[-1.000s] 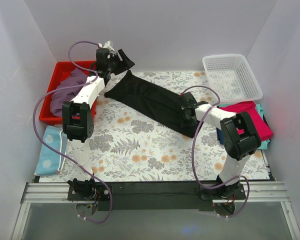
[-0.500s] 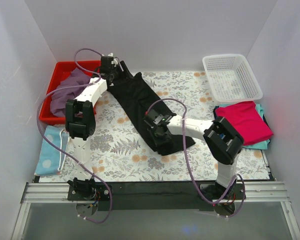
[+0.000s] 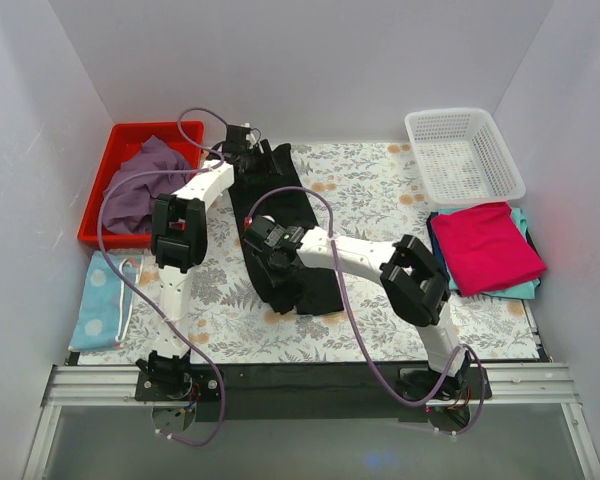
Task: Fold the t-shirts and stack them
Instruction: Fold the tshirt
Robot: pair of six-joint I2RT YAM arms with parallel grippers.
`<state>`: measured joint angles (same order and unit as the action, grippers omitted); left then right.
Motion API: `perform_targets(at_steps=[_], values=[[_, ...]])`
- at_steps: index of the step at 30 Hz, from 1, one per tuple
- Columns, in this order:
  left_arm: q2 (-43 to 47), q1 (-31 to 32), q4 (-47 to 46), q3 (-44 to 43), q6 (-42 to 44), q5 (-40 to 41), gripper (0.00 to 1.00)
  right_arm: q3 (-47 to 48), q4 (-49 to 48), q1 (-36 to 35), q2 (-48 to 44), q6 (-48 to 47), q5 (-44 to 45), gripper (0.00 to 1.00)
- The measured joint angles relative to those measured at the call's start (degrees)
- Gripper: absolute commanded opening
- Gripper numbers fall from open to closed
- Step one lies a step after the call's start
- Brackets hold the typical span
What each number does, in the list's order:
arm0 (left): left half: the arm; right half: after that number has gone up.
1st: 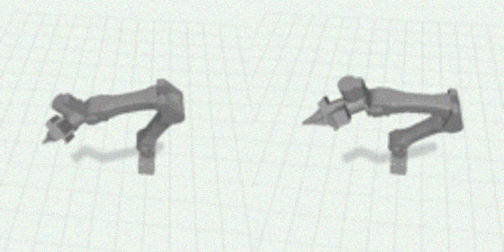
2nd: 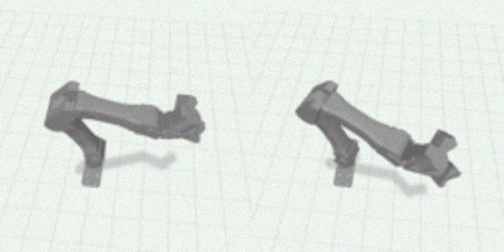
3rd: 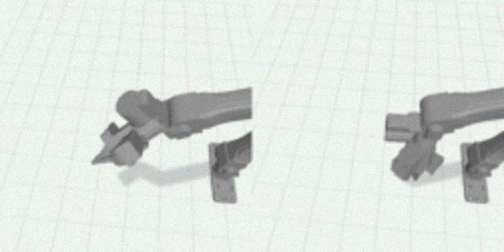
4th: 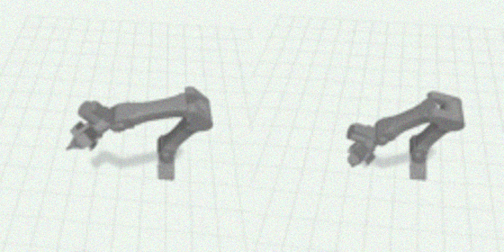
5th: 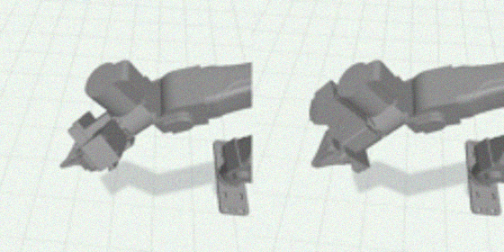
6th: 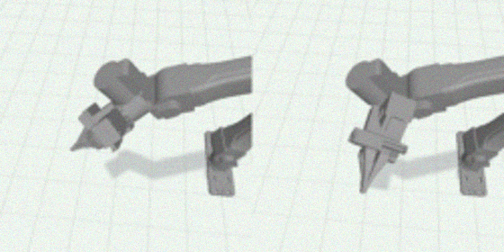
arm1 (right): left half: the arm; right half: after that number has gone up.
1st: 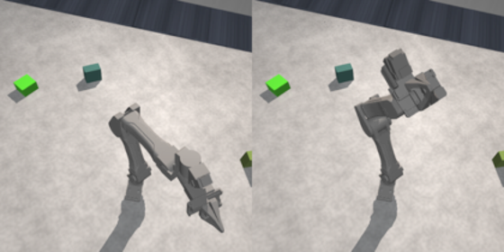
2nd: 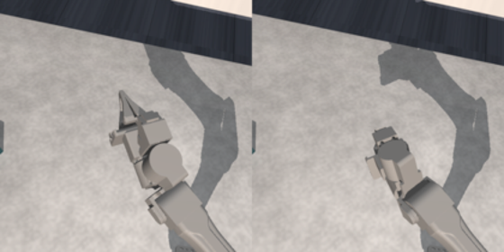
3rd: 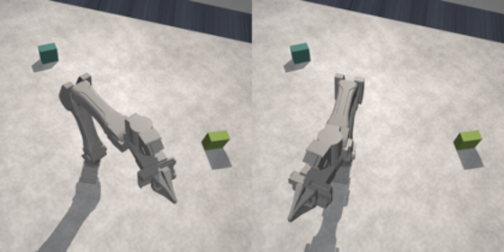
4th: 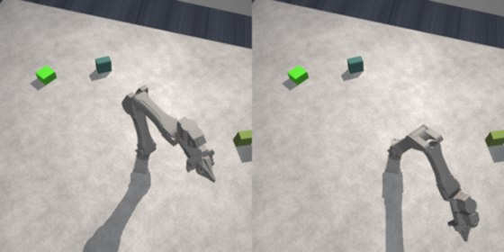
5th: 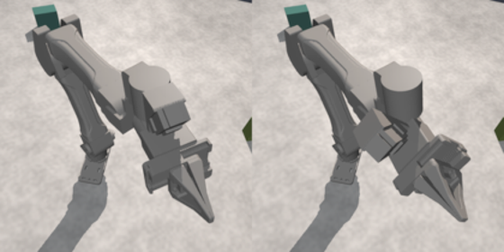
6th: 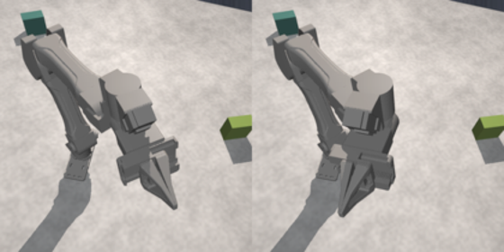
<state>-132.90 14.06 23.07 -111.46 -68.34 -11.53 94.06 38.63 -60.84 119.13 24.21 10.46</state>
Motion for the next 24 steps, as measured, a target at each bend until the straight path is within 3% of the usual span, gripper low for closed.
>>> perform_targets(at_steps=[6,10,18,24], values=[[-13.11,0.28,-0.72,-13.97,-0.52,-2.34,0.63,-1.46,1.55,0.48,-11.13,-1.88,7.69,0.41],[-20.37,0.55,-6.16,-22.49,-2.47,-6.43,0.64,-2.10,1.86,0.72,-20.50,-2.54,12.37,0.41],[-24.06,2.43,-25.38,-20.06,-8.59,-14.03,0.65,-7.96,4.15,3.37,-27.32,-1.79,18.03,0.41],[-16.87,3.82,-30.47,-8.55,-6.40,-9.88,0.67,-11.54,6.86,8.11,-25.86,-2.10,17.99,0.44]])
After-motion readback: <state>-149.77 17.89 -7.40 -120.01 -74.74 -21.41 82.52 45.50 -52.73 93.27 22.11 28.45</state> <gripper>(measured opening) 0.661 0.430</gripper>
